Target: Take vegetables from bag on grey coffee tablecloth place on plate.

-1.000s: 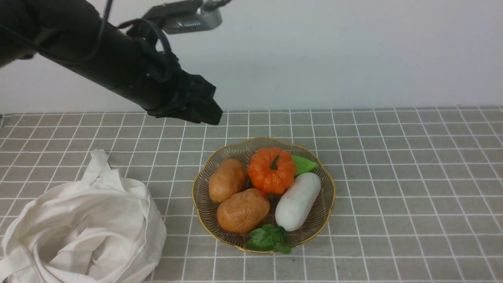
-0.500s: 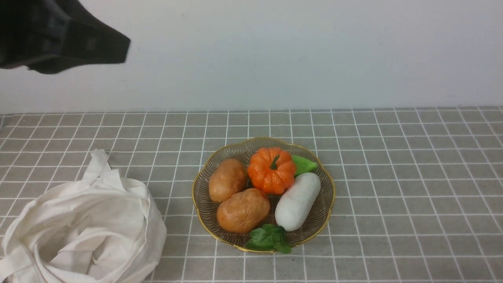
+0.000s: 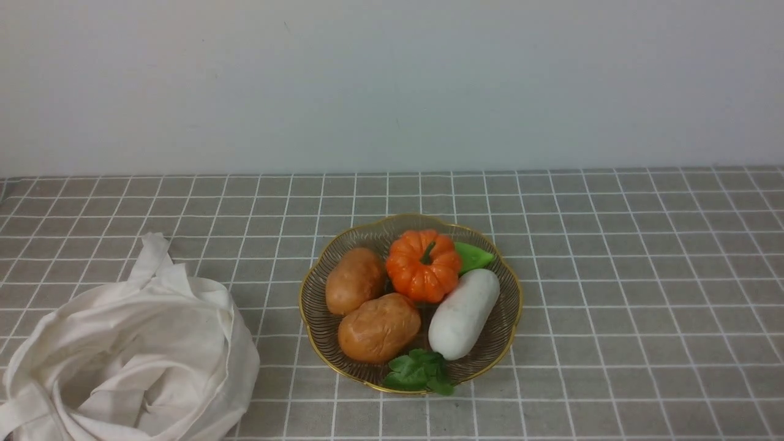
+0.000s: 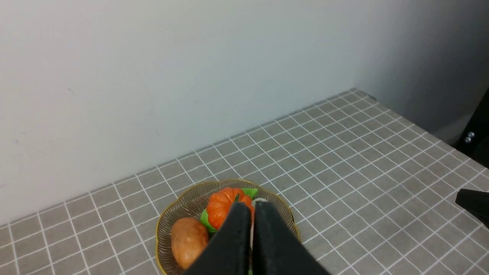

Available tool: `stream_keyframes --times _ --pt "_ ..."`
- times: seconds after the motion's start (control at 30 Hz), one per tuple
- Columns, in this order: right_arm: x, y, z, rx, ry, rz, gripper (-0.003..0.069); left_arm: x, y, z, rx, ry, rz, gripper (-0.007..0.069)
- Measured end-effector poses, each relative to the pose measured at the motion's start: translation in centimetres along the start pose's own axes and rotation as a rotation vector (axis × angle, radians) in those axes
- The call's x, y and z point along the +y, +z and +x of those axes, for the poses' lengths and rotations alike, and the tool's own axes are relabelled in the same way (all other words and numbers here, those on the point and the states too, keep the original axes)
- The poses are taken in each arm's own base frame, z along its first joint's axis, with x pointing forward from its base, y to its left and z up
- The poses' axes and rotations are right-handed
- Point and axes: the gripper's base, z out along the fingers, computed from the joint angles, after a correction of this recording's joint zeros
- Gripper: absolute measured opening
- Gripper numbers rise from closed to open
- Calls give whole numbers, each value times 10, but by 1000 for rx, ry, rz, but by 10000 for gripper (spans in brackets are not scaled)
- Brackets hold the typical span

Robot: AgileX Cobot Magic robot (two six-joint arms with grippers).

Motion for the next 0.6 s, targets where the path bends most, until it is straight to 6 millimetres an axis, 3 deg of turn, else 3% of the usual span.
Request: stream_keyframes --times 0.3,0.6 --pt "0 0 0 0 0 0 -15 -21 -41 33 -119 13 47 -5" --pt "0 0 0 0 0 0 -15 -16 -49 40 -120 177 -62 -5"
